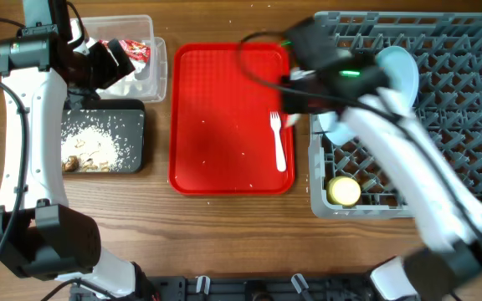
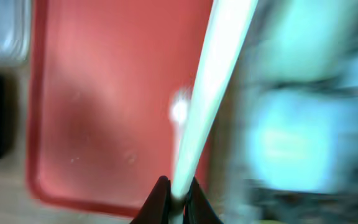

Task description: Sort waste into correct bins and load items into the dishwasher rack

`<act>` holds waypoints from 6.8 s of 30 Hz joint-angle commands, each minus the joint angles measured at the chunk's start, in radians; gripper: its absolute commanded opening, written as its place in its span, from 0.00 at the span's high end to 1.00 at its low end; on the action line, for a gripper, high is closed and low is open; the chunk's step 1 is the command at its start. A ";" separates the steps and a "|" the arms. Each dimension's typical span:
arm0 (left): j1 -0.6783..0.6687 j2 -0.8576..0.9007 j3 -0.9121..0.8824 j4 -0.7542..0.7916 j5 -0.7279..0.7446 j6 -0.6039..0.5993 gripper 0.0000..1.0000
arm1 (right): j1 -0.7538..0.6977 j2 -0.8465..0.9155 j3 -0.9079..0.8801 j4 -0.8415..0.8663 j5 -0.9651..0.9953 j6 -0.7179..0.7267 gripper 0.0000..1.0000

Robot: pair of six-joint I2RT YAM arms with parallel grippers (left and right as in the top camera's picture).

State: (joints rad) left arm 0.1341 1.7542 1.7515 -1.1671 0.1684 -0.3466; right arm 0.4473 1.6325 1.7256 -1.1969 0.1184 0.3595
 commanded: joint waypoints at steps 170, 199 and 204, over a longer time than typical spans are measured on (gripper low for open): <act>0.006 -0.009 0.008 -0.001 -0.006 0.002 0.00 | -0.333 -1.629 -1.672 1.104 -0.428 -0.356 0.00; -0.136 -0.655 -0.597 0.656 -0.111 0.142 0.00 | -0.333 -1.629 -1.672 1.104 -0.428 -0.356 0.00; -0.108 -1.124 -1.063 0.819 -0.129 0.158 0.00 | -0.333 -1.629 -1.672 1.104 -0.428 -0.356 0.00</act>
State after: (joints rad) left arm 0.0151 0.7937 0.8589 -0.3946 0.0715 -0.2214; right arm 0.1085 0.0116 0.0547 -0.0959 -0.2920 0.0200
